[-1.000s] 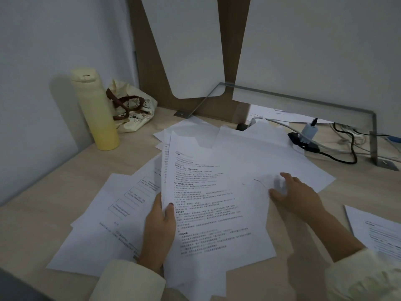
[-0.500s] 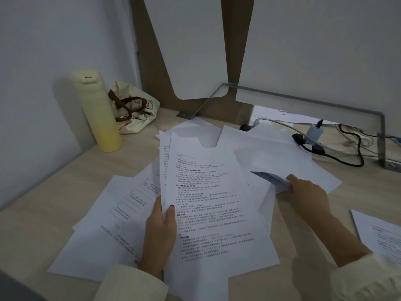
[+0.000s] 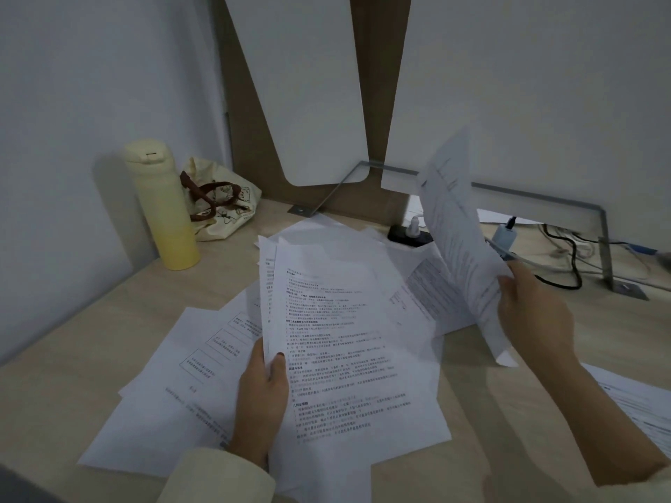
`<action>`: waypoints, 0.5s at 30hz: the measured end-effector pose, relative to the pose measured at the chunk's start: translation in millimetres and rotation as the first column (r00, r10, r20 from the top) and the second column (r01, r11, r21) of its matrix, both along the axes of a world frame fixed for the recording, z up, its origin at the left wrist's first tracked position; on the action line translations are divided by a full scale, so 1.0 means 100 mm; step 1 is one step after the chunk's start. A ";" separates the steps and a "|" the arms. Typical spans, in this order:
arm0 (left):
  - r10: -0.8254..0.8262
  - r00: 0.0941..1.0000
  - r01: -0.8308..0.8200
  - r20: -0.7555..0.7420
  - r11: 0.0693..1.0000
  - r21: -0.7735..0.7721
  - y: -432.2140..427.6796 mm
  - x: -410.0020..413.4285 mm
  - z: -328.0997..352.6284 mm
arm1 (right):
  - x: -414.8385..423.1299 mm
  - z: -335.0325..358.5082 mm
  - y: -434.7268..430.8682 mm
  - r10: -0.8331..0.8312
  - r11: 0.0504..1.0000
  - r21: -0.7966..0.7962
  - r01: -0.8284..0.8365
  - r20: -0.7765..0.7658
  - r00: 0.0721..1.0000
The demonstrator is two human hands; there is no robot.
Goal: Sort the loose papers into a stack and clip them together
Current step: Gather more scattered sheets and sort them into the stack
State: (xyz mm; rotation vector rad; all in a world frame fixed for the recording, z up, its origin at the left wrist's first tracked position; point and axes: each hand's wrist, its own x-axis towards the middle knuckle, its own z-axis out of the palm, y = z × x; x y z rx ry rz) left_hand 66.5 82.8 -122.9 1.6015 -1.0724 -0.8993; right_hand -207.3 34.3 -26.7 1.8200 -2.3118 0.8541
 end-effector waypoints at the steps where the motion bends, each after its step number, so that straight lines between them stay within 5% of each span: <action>1: -0.003 1.000 0.003 -0.015 1.000 0.003 0.00 0.00 0.00 | 0.03 0.08 0.04 0.053 0.998 -0.017 -0.053 0.007 0.999; 5: -0.009 0.999 0.010 -0.040 1.000 0.010 0.02 0.00 0.03 | 0.20 0.40 0.24 0.316 0.949 -0.094 -0.301 0.250 0.915; 9: -0.019 0.999 0.019 -0.050 1.000 -0.018 0.03 0.02 0.03 | 0.34 0.63 0.41 0.517 0.844 -0.245 -0.477 0.609 0.602; 12: -0.040 0.998 0.040 -0.051 0.999 -0.019 0.04 0.07 -0.05 | 0.26 0.57 0.41 0.448 0.859 -0.271 -0.435 0.810 0.378; 15: -0.067 0.995 0.066 -0.067 0.998 -0.018 0.06 0.09 -0.06 | 0.17 0.30 0.39 0.222 0.924 -0.034 -0.381 0.860 0.461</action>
